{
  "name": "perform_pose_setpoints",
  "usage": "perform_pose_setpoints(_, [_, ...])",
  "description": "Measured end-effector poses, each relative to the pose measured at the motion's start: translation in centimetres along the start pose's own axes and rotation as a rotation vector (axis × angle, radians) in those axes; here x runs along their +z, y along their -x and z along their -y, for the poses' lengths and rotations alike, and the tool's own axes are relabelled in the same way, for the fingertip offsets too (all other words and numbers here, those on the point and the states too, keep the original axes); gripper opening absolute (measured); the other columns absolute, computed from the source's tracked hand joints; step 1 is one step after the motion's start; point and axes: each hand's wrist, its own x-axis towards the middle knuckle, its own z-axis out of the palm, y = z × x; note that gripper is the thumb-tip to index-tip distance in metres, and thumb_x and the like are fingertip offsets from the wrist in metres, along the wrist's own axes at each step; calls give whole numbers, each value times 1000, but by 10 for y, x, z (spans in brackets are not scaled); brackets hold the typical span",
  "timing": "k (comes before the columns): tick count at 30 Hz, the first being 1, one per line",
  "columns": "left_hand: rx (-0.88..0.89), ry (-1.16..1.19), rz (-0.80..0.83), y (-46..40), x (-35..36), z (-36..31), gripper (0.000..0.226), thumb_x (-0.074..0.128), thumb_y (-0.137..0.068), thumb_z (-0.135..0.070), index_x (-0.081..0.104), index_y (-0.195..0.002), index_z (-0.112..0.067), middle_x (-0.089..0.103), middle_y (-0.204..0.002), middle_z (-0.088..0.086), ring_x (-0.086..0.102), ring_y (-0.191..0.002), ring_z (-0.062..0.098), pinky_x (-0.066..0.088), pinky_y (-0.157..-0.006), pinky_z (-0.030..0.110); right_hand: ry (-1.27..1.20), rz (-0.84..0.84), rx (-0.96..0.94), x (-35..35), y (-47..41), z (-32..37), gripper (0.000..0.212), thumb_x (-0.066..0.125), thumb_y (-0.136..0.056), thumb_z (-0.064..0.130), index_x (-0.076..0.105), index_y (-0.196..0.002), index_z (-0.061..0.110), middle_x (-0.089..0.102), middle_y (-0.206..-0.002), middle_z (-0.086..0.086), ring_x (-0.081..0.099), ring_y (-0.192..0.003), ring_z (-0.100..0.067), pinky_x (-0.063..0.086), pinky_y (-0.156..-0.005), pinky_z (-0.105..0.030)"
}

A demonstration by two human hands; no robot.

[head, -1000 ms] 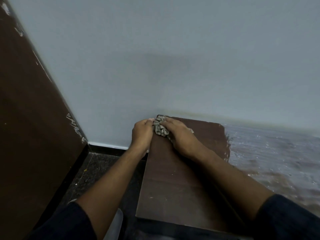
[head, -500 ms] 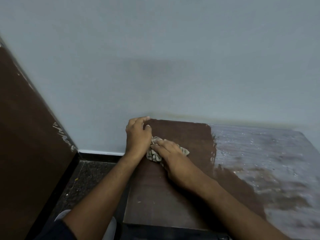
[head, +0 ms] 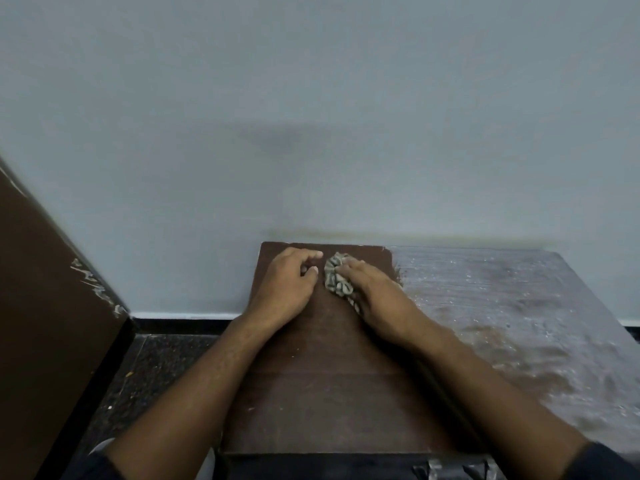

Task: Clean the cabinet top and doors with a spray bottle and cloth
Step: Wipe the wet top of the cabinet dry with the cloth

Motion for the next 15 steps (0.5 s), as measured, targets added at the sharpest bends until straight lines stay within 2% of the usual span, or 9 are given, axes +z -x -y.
perform_pose_setpoints(2, [-24, 4, 7, 0, -1, 1, 33, 57, -94, -18, 62, -126, -24, 58, -116, -9, 52, -88, -6, 34, -71, 2, 10, 29, -13, -7, -6, -8, 53, 52, -100, 20, 39, -151, 24, 35, -159, -1, 32, -146, -18, 24, -122, -35])
perform_pose_setpoints(5, [-49, 2, 7, 6, -5, 2, 34, 56, -95, -18, 61, -128, -23, 58, -118, -8, 53, -92, -1, 33, -74, 3, -13, -15, 91, -16, -45, -24, 50, 53, -98, 15, 45, -147, 19, 41, -155, -7, 39, -141, -27, 31, -118, -39])
perform_pose_setpoints(8, [-70, -16, -57, 22, -14, 7, 32, 56, -95, -18, 62, -126, -23, 57, -118, -8, 52, -94, 1, 36, -75, 6, 1, -26, 149, -13, -54, -11, 51, 54, -93, 6, 49, -144, 15, 41, -154, -10, 37, -141, -29, 27, -120, -37])
perform_pose_setpoints(12, [-85, -14, -160, 42, -23, 27, 28, 56, -93, -14, 67, -118, -21, 61, -111, -6, 56, -107, 16, 46, -96, 30, -112, -14, 12, 6, 3, 40, 47, 54, -96, 10, 52, -140, 26, 45, -152, 0, 37, -141, -18, 22, -122, -34])
perform_pose_setpoints(13, [-76, -11, -182, 48, -24, 28, 28, 57, -92, -12, 68, -116, -21, 60, -109, -7, 57, -106, 19, 47, -96, 34, -133, 2, -30, 13, 20, 54, 47, 53, -96, 11, 52, -140, 27, 46, -151, 1, 37, -141, -16, 23, -122, -36])
perform_pose_setpoints(15, [-45, 11, -231, 61, -24, 27, 28, 58, -90, -8, 70, -112, -21, 59, -102, -10, 58, -100, 18, 48, -92, 32, -173, 19, -128, 27, 56, 86, 46, 49, -93, 13, 57, -137, 24, 50, -148, -1, 40, -140, -16, 27, -121, -40])
